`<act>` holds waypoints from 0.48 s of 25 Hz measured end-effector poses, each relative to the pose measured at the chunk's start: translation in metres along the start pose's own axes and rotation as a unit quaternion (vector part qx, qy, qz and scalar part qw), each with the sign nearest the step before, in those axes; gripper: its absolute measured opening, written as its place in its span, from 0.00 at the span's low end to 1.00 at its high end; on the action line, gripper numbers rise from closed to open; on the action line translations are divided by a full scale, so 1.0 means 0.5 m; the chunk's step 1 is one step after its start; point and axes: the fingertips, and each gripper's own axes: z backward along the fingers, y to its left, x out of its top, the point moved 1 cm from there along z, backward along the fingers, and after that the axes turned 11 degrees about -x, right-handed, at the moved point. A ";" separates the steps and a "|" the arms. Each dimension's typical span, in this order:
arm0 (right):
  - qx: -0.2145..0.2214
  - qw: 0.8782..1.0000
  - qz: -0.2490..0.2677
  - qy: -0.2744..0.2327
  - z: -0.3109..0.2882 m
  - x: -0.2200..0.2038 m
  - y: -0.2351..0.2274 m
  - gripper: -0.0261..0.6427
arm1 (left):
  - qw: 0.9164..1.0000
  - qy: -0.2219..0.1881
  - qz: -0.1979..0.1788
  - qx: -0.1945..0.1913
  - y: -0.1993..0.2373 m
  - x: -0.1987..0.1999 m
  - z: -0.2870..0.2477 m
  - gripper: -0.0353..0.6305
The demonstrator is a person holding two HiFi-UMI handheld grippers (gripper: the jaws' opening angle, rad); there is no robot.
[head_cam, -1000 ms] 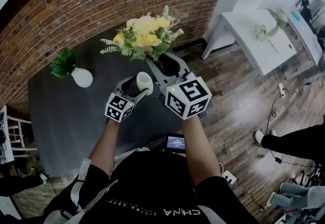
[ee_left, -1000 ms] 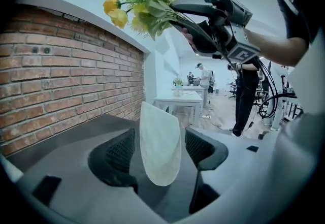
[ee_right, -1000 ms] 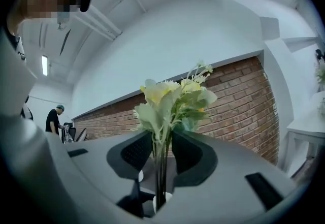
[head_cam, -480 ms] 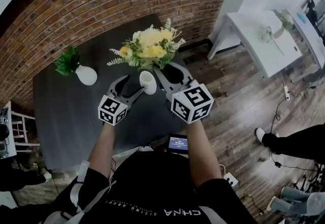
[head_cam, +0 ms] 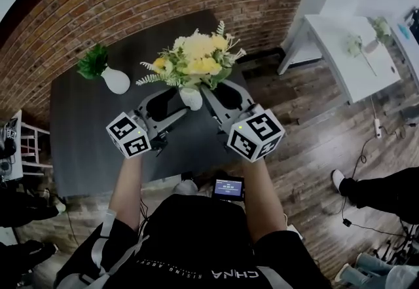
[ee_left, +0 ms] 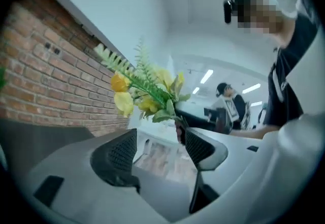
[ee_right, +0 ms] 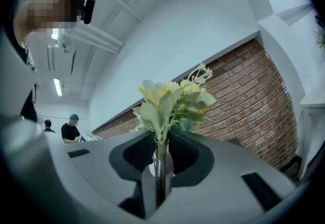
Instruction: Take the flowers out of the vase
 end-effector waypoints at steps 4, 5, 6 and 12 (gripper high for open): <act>0.040 0.999 -0.023 -0.007 0.035 0.002 0.038 0.17 | 0.994 -0.073 0.066 -0.053 -0.037 0.053 -0.017 0.50; 0.049 0.999 -0.022 -0.004 0.045 -0.002 0.052 0.17 | 0.992 -0.081 0.067 -0.064 -0.051 0.062 -0.021 0.50; 0.057 0.998 -0.019 0.001 0.055 -0.006 0.065 0.17 | 0.991 -0.088 0.066 -0.073 -0.063 0.072 -0.023 0.50; 0.062 0.997 0.038 0.028 0.104 -0.042 0.150 0.17 | 0.992 -0.100 0.009 -0.076 -0.126 0.102 0.029 0.42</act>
